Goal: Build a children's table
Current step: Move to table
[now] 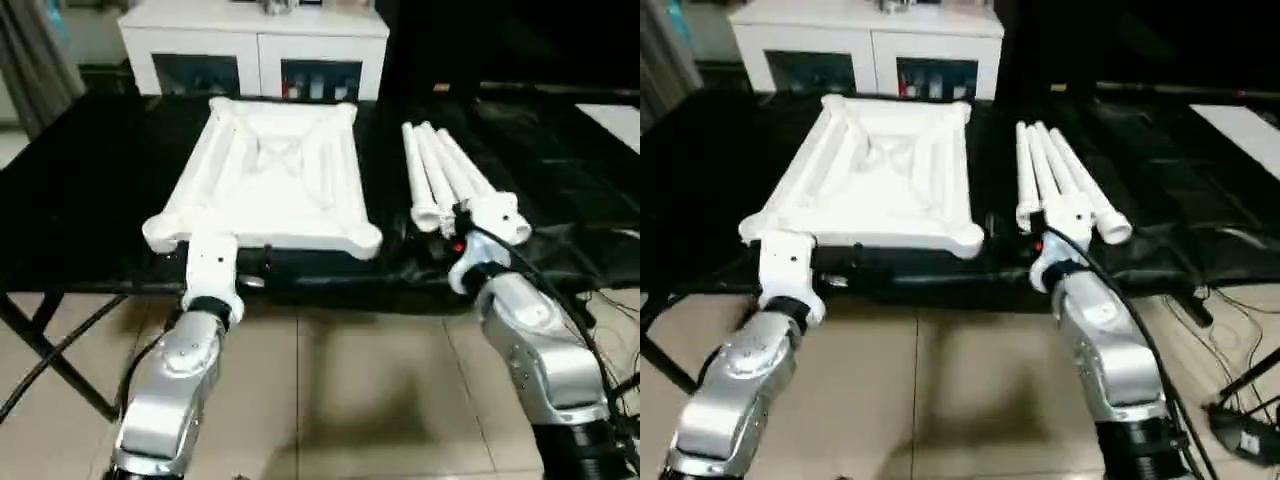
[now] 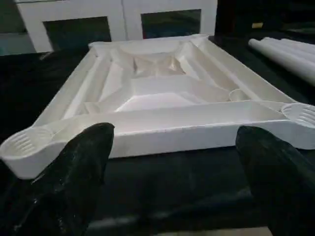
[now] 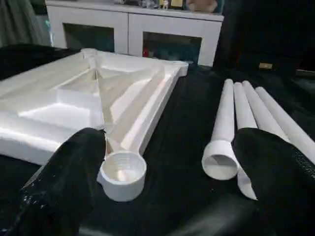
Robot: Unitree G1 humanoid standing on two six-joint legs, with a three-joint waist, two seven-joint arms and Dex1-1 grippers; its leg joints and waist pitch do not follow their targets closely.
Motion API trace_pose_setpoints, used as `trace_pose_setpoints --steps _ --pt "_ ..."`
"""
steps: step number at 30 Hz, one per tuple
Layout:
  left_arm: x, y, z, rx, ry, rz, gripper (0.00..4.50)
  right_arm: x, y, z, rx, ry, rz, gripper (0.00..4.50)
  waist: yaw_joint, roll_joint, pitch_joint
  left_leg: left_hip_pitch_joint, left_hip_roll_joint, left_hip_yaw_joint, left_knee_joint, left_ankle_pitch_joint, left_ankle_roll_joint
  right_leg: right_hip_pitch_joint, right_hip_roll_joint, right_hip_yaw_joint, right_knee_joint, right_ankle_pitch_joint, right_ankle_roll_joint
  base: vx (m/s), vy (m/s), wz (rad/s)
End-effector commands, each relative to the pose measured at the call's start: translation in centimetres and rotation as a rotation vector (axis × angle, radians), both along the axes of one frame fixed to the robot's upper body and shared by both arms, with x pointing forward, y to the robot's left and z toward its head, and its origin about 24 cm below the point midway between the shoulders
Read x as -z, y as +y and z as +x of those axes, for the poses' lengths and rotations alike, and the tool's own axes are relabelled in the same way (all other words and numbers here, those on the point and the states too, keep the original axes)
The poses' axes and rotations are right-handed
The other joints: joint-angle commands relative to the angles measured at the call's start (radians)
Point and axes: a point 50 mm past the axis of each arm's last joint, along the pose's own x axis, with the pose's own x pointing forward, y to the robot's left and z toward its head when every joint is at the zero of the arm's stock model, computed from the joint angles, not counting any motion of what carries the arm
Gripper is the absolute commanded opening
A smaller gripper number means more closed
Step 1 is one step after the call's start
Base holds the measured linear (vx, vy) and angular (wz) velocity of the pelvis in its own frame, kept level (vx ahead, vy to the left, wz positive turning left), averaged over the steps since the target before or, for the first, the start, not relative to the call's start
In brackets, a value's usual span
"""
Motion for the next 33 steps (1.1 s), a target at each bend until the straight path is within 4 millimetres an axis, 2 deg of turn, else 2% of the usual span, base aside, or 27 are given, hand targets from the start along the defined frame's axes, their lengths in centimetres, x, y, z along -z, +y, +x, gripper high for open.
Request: trace_pose_setpoints --steps 1,2,5,8,9,10,11,12,13,14,15,16,17,19,20,21,22,23,24,25,26,27,29,30,31,32,33 --pt "-0.4 0.3 0.0 0.008 -0.004 0.012 4.43 -0.1 0.1 0.1 0.011 -0.005 -0.029 4.50 0.013 0.016 -0.053 0.024 0.118 -0.044 -0.087 -0.121 0.071 0.036 -0.117 0.078 -0.144 -0.342 0.066 -0.093 -0.061 0.16" --pt "-0.6 0.2 0.0 0.020 -0.008 0.031 4.43 0.1 0.1 0.0 0.008 0.000 -0.027 4.50 0.006 0.020 -0.047 0.032 0.159 -0.049 -0.112 -0.169 0.076 0.036 -0.134 0.071 -0.133 -0.215 0.011 -0.093 -0.061 0.16" --pt "-0.9 0.1 -0.1 0.041 -0.020 0.035 4.43 0.3 0.4 -0.3 -0.001 0.006 0.017 4.50 0.022 0.022 -0.029 0.031 0.129 -0.013 -0.107 -0.244 0.007 0.034 -0.155 0.072 -0.162 -0.379 -0.033 -0.022 -0.009 0.04" --pt "-1.2 0.3 -0.1 0.048 -0.039 0.028 4.43 0.3 0.8 -0.3 -0.006 0.016 0.056 4.50 0.020 0.026 -0.023 0.038 0.134 -0.016 -0.116 -0.286 -0.021 0.030 -0.150 0.065 -0.167 -0.450 -0.013 -0.017 0.014 -0.01" --pt "-1.2 0.3 -0.1 0.050 -0.042 0.029 4.43 0.3 0.8 -0.3 -0.009 0.012 0.061 4.50 0.018 0.044 -0.028 0.147 0.142 0.029 -0.077 -0.370 -0.116 -0.047 -0.084 0.077 -0.200 -0.512 0.059 0.000 0.000 0.00" --pt "-1.2 0.3 -0.1 0.051 -0.043 0.028 4.43 0.2 0.9 -0.3 -0.009 0.010 0.059 4.50 0.004 0.040 -0.016 0.151 0.144 0.028 -0.091 -0.425 -0.121 -0.047 -0.066 0.058 -0.189 -0.510 0.072 -0.006 0.040 -0.37" --pt "-1.2 0.4 -0.1 0.052 -0.043 0.027 4.43 0.2 0.9 -0.2 -0.004 0.005 0.058 4.50 0.005 0.051 -0.011 0.179 0.192 0.019 -0.125 -0.565 -0.120 -0.058 -0.059 0.035 -0.148 -0.492 0.083 0.015 0.021 -0.29" --pt "-1.2 0.5 -0.1 0.053 -0.043 0.027 4.43 0.1 0.8 -0.2 0.001 0.004 0.062 4.50 0.010 0.053 -0.009 0.153 0.256 0.013 -0.197 -0.695 -0.114 -0.022 -0.071 0.020 -0.031 -0.388 0.058 0.022 0.050 -0.64" --pt "-1.2 0.5 -0.2 0.053 -0.042 0.028 4.43 0.1 0.8 -0.2 0.005 0.002 0.065 4.50 0.024 0.050 -0.003 0.136 0.302 0.039 -0.257 -0.786 -0.111 0.000 -0.085 0.010 0.090 -0.234 0.027 0.010 0.028 -0.65" --pt "-1.1 0.6 -0.2 0.054 -0.040 0.025 4.43 0.0 0.8 -0.1 0.007 -0.005 0.057 4.50 0.027 0.019 0.006 0.100 0.253 0.033 -0.260 -0.851 -0.053 0.034 -0.107 0.033 0.092 -0.200 0.022 0.010 0.028 -0.65" --pt "-1.0 0.7 -0.3 0.051 -0.036 0.024 4.43 -0.1 0.7 0.0 0.016 -0.015 0.045 4.50 0.032 0.037 0.002 0.097 0.193 0.057 -0.231 -0.847 -0.049 0.051 -0.115 0.066 0.039 -0.282 0.033 0.000 -0.044 -0.46" --pt "-1.0 0.9 -0.4 0.049 -0.033 0.024 4.43 -0.1 0.6 0.2 0.024 -0.019 0.026 4.50 0.018 -0.001 -0.016 0.113 0.122 0.076 -0.149 -0.747 -0.033 0.038 -0.126 0.099 -0.056 -0.461 0.067 0.052 -0.090 -0.38" --pt "-0.9 1.0 -0.4 0.047 -0.030 0.024 4.43 -0.1 0.5 0.4 0.034 -0.021 0.008 4.50 0.061 -0.008 -0.038 -0.007 0.052 0.033 0.069 -0.184 0.035 0.128 -0.272 0.201 -0.172 -0.905 0.113 0.052 -0.090 -0.38" --pt "-1.1 1.0 -0.4 0.045 -0.031 0.027 4.43 -0.3 0.6 0.5 0.025 -0.026 0.021 4.50 0.051 -0.021 -0.031 -0.070 0.034 0.002 0.096 -0.081 0.043 0.152 -0.234 0.183 -0.147 -0.800 0.087 0.110 -0.089 -0.09" --pt "-1.2 1.1 -0.4 0.043 -0.034 0.028 4.43 -0.3 0.7 0.5 0.020 -0.029 0.024 4.50 0.055 -0.016 -0.035 -0.077 0.025 -0.007 0.077 -0.014 0.038 0.151 -0.195 0.161 -0.142 -0.636 0.023 0.172 -0.088 0.10" --pt "-1.3 1.2 -0.3 0.038 -0.039 0.028 4.43 -0.4 0.8 0.6 0.013 -0.032 0.029 4.50 0.057 0.013 -0.036 -0.066 0.035 -0.008 0.025 0.072 0.057 0.145 -0.165 0.125 -0.147 -0.496 -0.073 0.118 -0.041 0.09" --pt "-1.3 1.2 -0.3 0.038 -0.039 0.028 4.43 -0.4 0.8 0.6 0.013 -0.032 0.029 4.50 0.052 0.018 -0.033 -0.063 0.038 -0.003 -0.004 0.108 0.073 0.148 -0.139 0.104 -0.152 -0.447 -0.100 0.149 0.008 0.07" --pt "-1.4 1.4 -0.1 0.032 -0.041 0.028 4.43 -0.4 1.1 0.6 0.000 -0.038 0.015 4.50 0.050 0.072 -0.047 -0.032 0.072 -0.008 -0.066 0.171 0.071 0.149 -0.103 0.050 -0.141 -0.325 -0.090 0.088 0.014 0.00" --pt "-1.4 1.4 -0.1 0.032 -0.041 0.028 4.43 -0.4 1.1 0.6 -0.001 -0.038 0.014 4.50 0.011 0.091 -0.036 0.021 0.134 -0.072 -0.129 -0.027 0.110 0.118 -0.042 0.015 -0.085 -0.281 -0.040 0.202 0.066 -0.13" --pt "-1.4 1.5 0.0 0.029 -0.042 0.028 4.43 -0.4 1.3 0.6 -0.012 -0.041 0.000 4.50 -0.005 0.117 -0.059 0.114 0.177 -0.127 -0.133 -0.058 0.167 0.055 -0.031 0.004 -0.008 -0.234 -0.029 0.232 0.074 -0.06" --pt "-1.3 1.6 0.1 0.027 -0.043 0.029 4.43 -0.4 1.8 0.4 -0.049 -0.044 -0.025 4.50 -0.035 0.098 -0.074 0.177 0.222 -0.185 -0.118 0.033 0.371 -0.038 -0.052 0.033 0.088 -0.162 0.045 0.232 0.074 -0.06" --pt "-1.3 1.6 0.1 0.027 -0.043 0.029 4.43 -0.4 1.8 0.4 -0.049 -0.044 -0.025 4.50 -0.035 0.091 -0.073 0.178 0.216 -0.180 -0.108 0.107 0.421 -0.059 -0.059 0.042 0.100 -0.138 0.082 0.199 0.030 0.05" --pt "-1.4 1.5 0.2 0.032 -0.043 0.034 4.43 -0.3 2.2 0.2 -0.088 -0.040 -0.039 4.50 -0.039 0.069 -0.062 0.150 0.177 -0.143 -0.115 0.218 0.500 -0.081 -0.070 0.059 0.106 -0.052 0.147 0.138 -0.003 -0.07" --pt "-1.4 1.5 0.2 0.034 -0.044 0.034 4.43 -0.3 2.5 0.1 -0.120 -0.035 -0.039 4.50 -0.014 0.028 -0.045 0.039 0.046 -0.129 -0.113 0.132 0.476 0.004 -0.077 0.079 -0.003 0.061 0.128 0.086 -0.033 -0.11" --pt "-1.4 1.4 0.2 0.034 -0.044 0.034 4.43 -0.3 2.7 0.0 -0.142 -0.034 -0.038 4.50 -0.014 0.004 -0.049 -0.033 -0.028 -0.075 -0.062 0.050 0.396 0.087 -0.116 0.109 -0.064 0.106 0.167 0.038 -0.074 0.30" --pt "-1.4 1.5 0.2 0.034 -0.044 0.033 4.43 -0.2 2.8 -0.1 -0.137 -0.034 -0.028 4.50 0.017 -0.006 -0.041 -0.081 -0.001 -0.057 0.098 -0.099 0.197 0.141 -0.312 0.134 -0.171 -0.328 0.216 0.090 -0.098 0.44" --pt "-1.4 1.5 0.2 0.034 -0.044 0.033 4.43 -0.2 2.8 -0.1 -0.131 -0.034 -0.020 4.50 0.015 -0.002 -0.049 -0.087 0.001 -0.054 0.103 -0.062 0.130 0.142 -0.291 0.103 -0.161 -0.350 0.211 0.061 -0.075 0.50"
